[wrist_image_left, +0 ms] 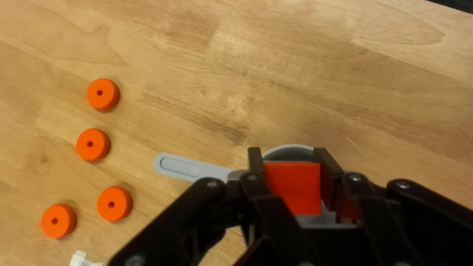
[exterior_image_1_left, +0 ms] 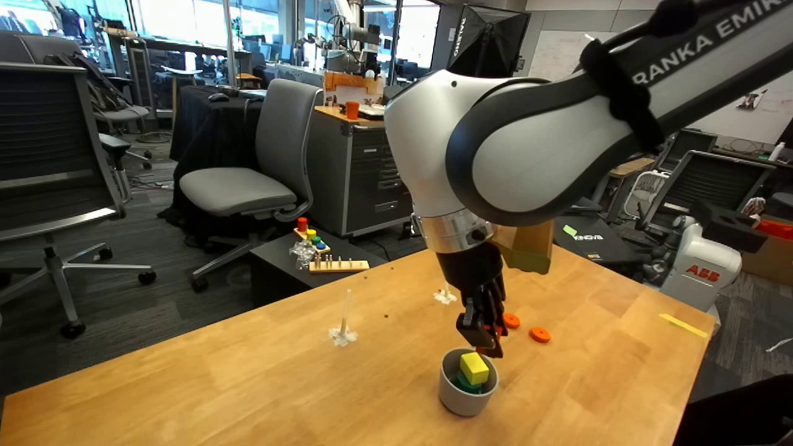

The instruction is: Put all the square toys into the grey jug.

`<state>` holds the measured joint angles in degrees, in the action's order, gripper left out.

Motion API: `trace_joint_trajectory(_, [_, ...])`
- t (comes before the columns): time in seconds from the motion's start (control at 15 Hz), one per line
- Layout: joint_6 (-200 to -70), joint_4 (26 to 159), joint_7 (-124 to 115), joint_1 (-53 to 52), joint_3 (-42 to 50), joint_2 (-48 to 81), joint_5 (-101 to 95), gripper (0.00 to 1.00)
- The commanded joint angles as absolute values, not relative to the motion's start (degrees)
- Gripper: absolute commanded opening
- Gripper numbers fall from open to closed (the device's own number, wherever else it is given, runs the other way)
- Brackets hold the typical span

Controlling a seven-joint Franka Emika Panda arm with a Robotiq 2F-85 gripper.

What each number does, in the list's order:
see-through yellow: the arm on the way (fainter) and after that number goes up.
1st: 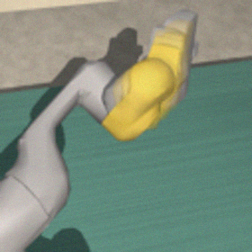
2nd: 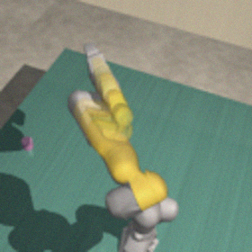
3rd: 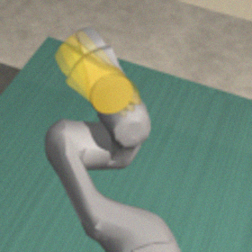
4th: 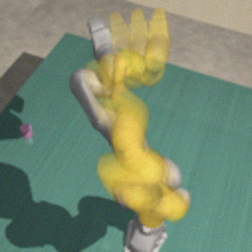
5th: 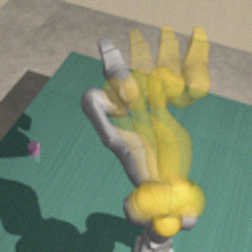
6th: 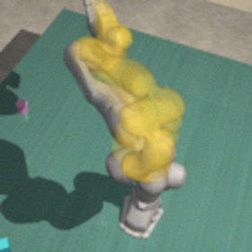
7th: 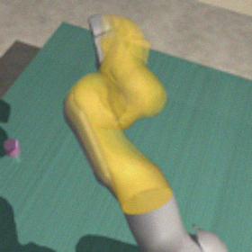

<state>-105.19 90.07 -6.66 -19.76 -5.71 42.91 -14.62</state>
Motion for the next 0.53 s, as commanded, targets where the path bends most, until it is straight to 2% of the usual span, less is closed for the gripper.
trace_joint_trajectory(0.0, [-104.9,89.0,-6.6,-19.5,-5.5,43.5,-15.0,0.69])
trace_joint_trajectory(0.27, [-105.3,89.5,-6.4,-19.1,-5.5,43.3,-14.8,1.00])
trace_joint_trajectory(0.47, [-105.6,89.8,-6.3,-18.7,-5.6,43.1,-14.6,1.00])
